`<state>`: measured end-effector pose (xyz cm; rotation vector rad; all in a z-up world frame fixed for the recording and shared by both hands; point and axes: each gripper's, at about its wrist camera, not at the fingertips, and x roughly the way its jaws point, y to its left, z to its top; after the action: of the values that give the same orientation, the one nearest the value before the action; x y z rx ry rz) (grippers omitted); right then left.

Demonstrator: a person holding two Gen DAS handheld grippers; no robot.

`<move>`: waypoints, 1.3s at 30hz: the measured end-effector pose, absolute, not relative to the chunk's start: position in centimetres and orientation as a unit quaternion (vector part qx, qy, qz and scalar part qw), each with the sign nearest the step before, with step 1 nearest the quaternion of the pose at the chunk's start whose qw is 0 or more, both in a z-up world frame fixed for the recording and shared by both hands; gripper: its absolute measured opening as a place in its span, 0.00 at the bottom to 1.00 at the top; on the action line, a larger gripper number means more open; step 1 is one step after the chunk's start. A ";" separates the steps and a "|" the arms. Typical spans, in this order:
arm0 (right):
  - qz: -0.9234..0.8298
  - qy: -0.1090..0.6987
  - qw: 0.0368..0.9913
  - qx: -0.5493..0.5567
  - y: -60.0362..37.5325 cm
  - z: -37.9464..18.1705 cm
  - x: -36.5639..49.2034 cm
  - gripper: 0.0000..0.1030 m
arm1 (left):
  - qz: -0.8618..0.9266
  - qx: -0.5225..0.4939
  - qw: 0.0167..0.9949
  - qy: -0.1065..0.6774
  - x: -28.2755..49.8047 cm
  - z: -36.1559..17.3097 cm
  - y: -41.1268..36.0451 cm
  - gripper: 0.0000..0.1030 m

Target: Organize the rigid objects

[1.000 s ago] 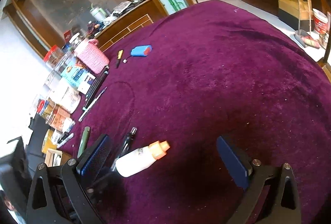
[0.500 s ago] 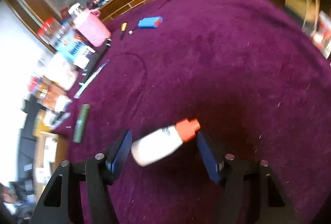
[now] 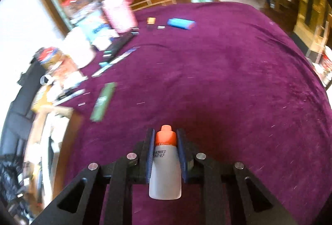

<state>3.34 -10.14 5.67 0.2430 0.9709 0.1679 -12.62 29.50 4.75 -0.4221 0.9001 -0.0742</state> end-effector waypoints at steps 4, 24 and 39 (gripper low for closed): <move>0.165 0.462 0.864 0.116 -5.2 7.6 0.7 0.22 | -0.006 -0.195 0.877 0.439 -12.3 3.9 30.1 0.10; 0.348 0.511 0.786 -0.001 13.9 4.2 -7.6 0.24 | 0.044 -0.190 0.914 0.355 -15.6 7.0 31.5 0.64; 0.308 0.370 0.876 0.003 9.4 7.7 -12.3 0.76 | 0.218 -0.045 0.966 0.133 -23.0 14.7 25.3 1.00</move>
<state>-12.32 9.41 7.72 0.0070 0.7729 0.6420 -23.03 25.27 14.68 -0.0913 0.2691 0.4419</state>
